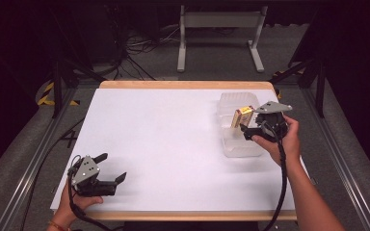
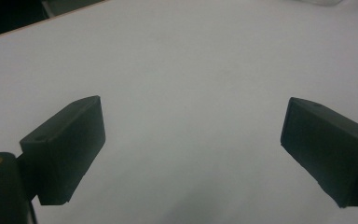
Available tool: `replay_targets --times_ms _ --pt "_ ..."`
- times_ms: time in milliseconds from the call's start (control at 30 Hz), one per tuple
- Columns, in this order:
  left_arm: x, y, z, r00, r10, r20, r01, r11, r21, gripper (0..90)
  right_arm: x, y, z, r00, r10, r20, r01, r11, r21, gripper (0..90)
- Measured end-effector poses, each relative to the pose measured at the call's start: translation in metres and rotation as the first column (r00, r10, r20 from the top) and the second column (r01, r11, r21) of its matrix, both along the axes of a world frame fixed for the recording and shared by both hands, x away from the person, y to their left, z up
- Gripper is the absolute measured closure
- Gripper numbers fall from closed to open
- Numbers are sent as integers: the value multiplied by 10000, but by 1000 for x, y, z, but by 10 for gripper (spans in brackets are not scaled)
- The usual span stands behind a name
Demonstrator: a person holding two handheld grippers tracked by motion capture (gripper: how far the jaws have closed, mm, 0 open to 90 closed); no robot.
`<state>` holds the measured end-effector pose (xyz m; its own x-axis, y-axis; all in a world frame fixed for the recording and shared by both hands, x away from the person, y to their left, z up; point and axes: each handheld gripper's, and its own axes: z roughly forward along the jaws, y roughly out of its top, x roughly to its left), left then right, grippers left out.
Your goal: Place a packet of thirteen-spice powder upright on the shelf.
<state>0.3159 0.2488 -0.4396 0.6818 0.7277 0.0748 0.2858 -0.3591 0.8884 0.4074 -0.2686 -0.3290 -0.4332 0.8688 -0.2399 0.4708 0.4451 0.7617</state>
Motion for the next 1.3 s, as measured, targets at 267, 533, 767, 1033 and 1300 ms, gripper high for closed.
replay_targets --times_ms 267,533,767,1033,1300 --pt "0 1 0 10000 40 -3 -40 10000 34 71 -14 -8 2 9994 303 183 -302 9995 -58 167" --pt "0 2 1 10000 46 9 -46 10000 72 72 -26 -13 0 9980 554 306 -539 9975 -465 164" --pt "0 1 0 10000 14 -12 -14 9999 101 72 -39 -19 -2 9963 771 378 -752 9960 -482 163" --pt "-1 1 0 10000 5 -7 -5 9999 116 71 -54 -25 -5 9950 896 449 -864 9938 -695 159" --pt "-1 1 0 10000 3 -20 -3 9999 110 71 -65 -30 -11 9947 953 397 -911 9912 -964 153"
